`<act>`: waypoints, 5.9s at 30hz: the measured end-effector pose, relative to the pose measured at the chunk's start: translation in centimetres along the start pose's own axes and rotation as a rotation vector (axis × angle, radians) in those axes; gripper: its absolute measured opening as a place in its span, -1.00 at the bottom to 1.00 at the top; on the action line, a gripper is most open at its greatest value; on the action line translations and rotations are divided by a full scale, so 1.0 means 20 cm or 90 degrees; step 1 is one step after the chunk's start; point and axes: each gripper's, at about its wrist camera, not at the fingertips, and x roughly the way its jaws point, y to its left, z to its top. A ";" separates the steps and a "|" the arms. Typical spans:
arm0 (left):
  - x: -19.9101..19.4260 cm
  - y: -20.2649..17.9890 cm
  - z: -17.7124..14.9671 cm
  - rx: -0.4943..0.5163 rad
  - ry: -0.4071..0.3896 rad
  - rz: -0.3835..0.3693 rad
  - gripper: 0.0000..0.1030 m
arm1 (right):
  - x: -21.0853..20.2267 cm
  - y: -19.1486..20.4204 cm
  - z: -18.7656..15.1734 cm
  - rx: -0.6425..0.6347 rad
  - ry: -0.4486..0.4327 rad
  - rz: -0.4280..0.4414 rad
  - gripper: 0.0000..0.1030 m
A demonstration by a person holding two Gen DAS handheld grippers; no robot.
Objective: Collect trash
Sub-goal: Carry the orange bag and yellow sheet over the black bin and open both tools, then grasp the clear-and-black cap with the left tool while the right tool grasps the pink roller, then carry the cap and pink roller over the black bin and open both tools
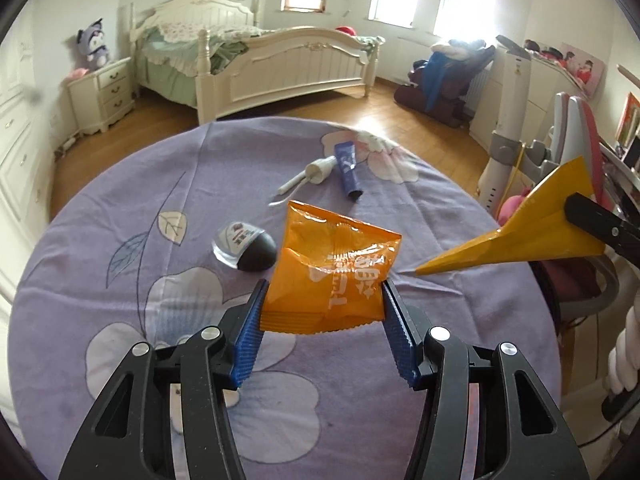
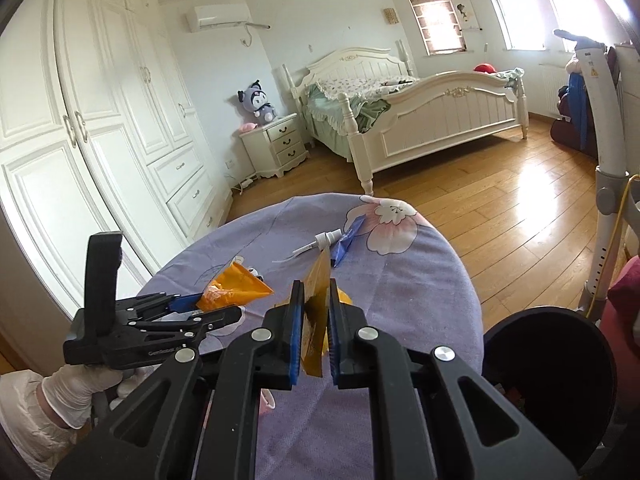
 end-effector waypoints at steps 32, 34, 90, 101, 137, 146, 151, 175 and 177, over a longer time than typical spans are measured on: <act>0.42 -1.13 0.13 0.124 0.068 -0.265 0.07 | -0.46 -0.50 -0.23 -0.052 -0.056 -0.389 -0.78; 0.45 -1.15 0.13 0.127 0.077 -0.268 0.08 | -0.46 -0.51 -0.24 -0.054 -0.050 -0.395 -0.78; 0.37 0.34 0.13 0.046 0.087 0.073 0.45 | 0.41 0.42 -0.38 -0.215 0.289 0.035 0.41; 0.32 0.33 0.14 0.018 0.048 0.042 0.06 | 0.31 0.34 -0.32 -0.138 0.222 0.050 0.40; 0.27 -1.10 0.08 0.165 0.037 -0.297 0.06 | -0.47 -0.49 -0.41 -0.021 -0.057 -0.399 0.40; 0.33 -1.18 0.08 0.184 0.055 -0.301 0.07 | -0.45 -0.57 -0.46 0.005 -0.041 -0.393 0.40; 0.36 -1.23 0.08 0.190 0.062 -0.306 0.07 | -0.44 -0.60 -0.47 0.012 -0.034 -0.393 0.40; 0.39 -1.26 0.12 0.197 0.057 -0.307 0.41 | -0.42 -0.67 -0.49 0.031 -0.006 -0.413 0.70; 0.36 -1.23 0.12 0.192 0.051 -0.305 0.41 | -0.42 -0.66 -0.48 0.032 -0.006 -0.409 0.70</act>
